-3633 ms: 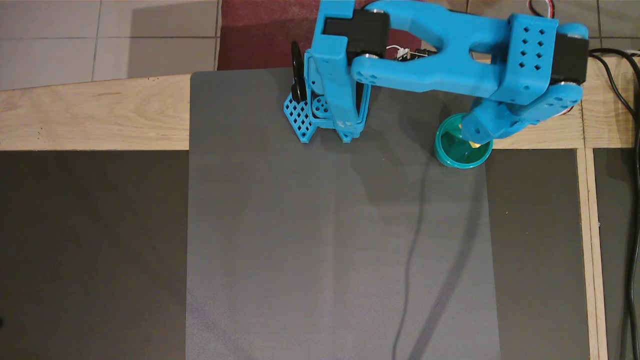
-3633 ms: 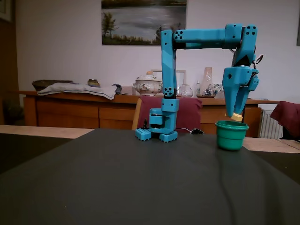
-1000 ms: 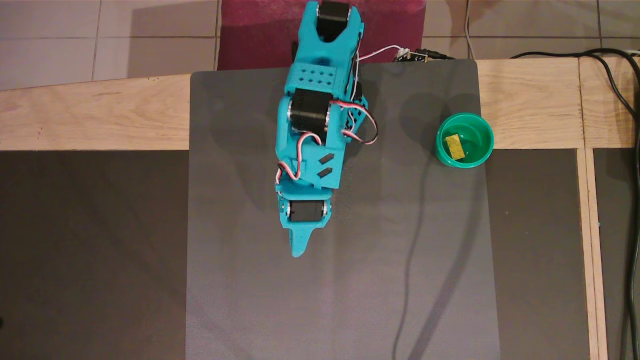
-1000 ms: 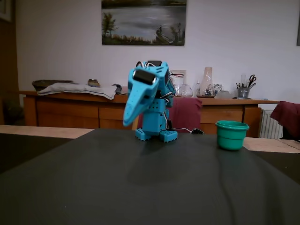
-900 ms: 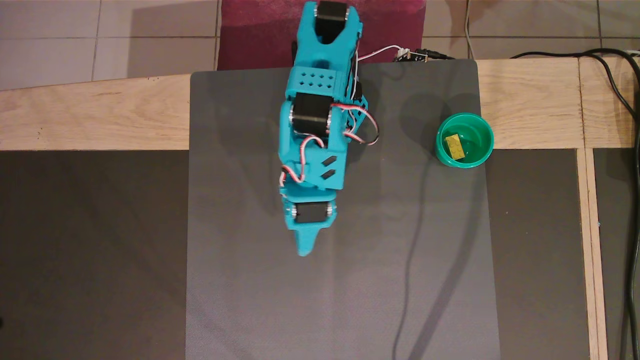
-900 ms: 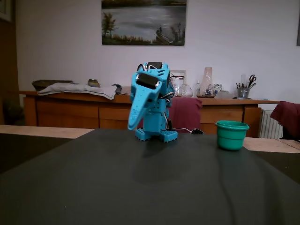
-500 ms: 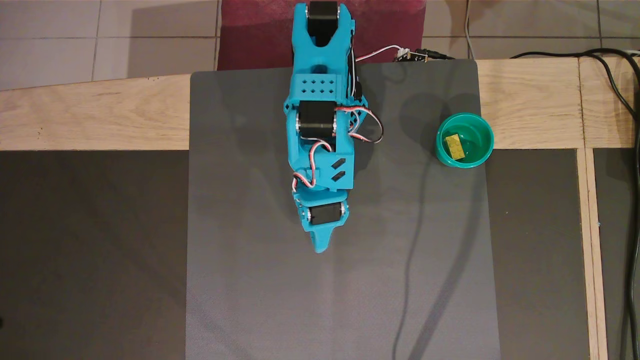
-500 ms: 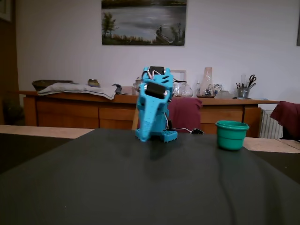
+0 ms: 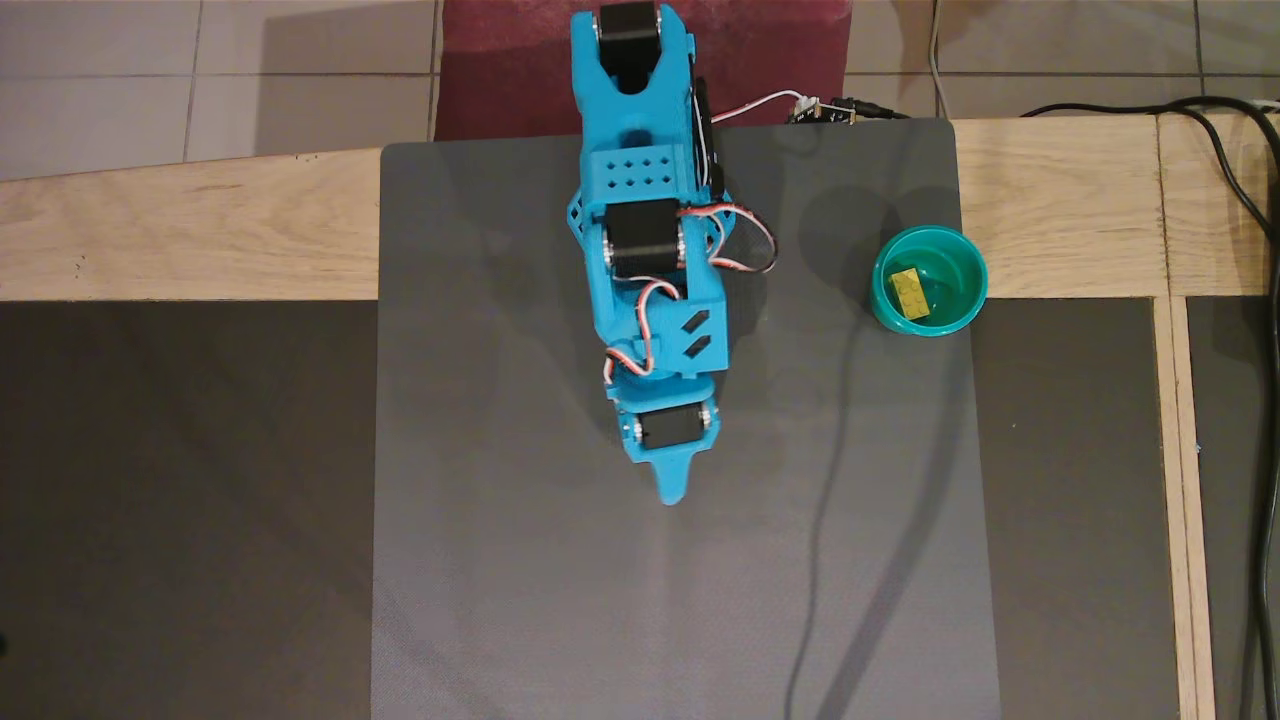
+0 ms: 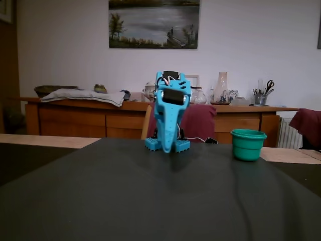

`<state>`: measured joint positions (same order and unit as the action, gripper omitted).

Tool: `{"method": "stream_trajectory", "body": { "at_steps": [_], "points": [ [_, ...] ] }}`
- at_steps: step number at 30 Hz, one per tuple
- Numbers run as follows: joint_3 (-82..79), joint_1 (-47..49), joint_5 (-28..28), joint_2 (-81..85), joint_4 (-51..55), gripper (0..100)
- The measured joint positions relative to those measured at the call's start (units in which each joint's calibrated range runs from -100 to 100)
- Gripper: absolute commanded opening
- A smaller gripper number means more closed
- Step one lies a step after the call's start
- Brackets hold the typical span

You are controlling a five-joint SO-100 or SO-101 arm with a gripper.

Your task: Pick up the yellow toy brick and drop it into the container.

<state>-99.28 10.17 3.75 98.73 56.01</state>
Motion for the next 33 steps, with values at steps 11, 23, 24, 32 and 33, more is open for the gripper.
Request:
{"method": "stream_trajectory", "body": {
  "at_steps": [11, 23, 24, 32, 33],
  "points": [
    [0.00, -0.22, 0.00, 0.00, 0.00, 0],
    [0.00, -0.22, 0.00, 0.00, 0.00, 0],
    [0.00, -0.22, 0.00, 0.00, 0.00, 0],
    [0.00, -0.22, 0.00, 0.00, 0.00, 0],
    [0.00, -0.22, 0.00, 0.00, 0.00, 0]
  ]
}}
